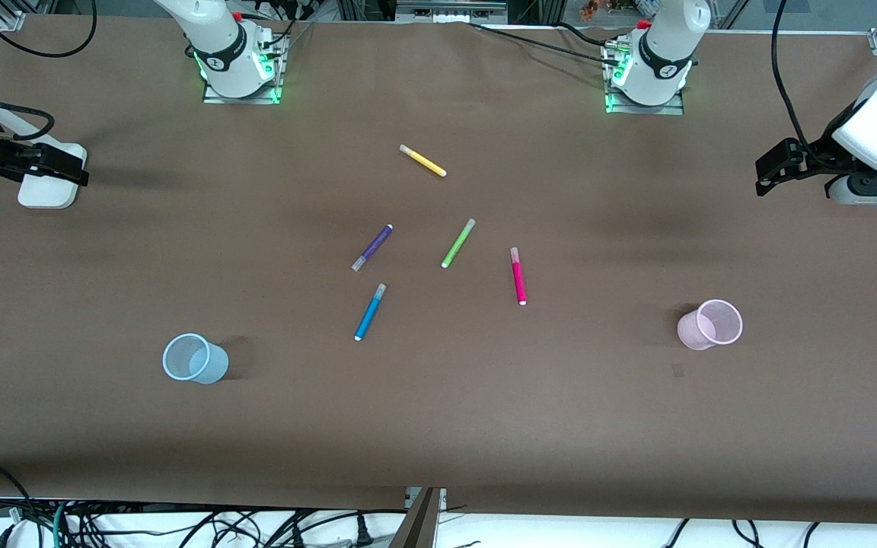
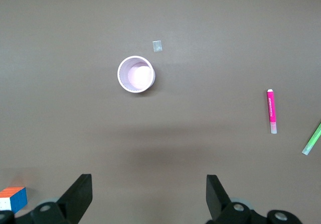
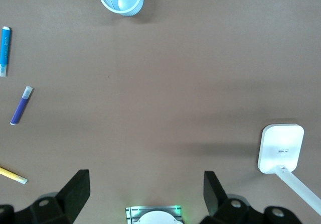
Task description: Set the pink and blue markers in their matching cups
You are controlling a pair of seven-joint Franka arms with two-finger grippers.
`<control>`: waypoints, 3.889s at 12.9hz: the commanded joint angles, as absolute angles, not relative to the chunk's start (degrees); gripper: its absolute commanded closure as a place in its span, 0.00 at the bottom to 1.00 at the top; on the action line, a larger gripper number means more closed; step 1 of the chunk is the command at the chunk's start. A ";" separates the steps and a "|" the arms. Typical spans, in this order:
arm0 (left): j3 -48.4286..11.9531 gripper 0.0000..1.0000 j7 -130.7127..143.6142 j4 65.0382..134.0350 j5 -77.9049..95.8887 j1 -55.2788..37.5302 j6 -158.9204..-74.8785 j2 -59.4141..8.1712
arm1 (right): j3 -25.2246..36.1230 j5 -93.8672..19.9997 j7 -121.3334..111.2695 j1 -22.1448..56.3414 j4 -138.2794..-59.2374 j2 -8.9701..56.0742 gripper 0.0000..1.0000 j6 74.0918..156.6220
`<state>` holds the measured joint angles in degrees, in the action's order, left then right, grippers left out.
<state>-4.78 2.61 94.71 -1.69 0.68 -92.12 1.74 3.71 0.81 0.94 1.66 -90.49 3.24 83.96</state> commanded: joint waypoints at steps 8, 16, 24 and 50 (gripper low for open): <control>-9.92 0.00 3.16 92.99 -1.85 0.70 -78.60 -3.07 | 3.34 0.62 1.67 1.58 -88.95 5.18 0.00 84.98; -19.32 0.00 11.75 98.86 0.00 0.26 -90.23 -11.86 | 3.08 1.31 1.49 4.91 -88.95 6.68 0.00 86.13; -23.03 0.00 28.55 107.64 -0.97 -5.71 -119.22 -22.67 | 3.08 0.70 24.58 15.10 -88.95 16.24 0.00 98.59; -22.85 0.86 39.46 111.62 -16.35 -13.27 -139.66 -36.30 | 2.99 -5.71 47.74 32.61 -82.18 49.65 0.00 136.23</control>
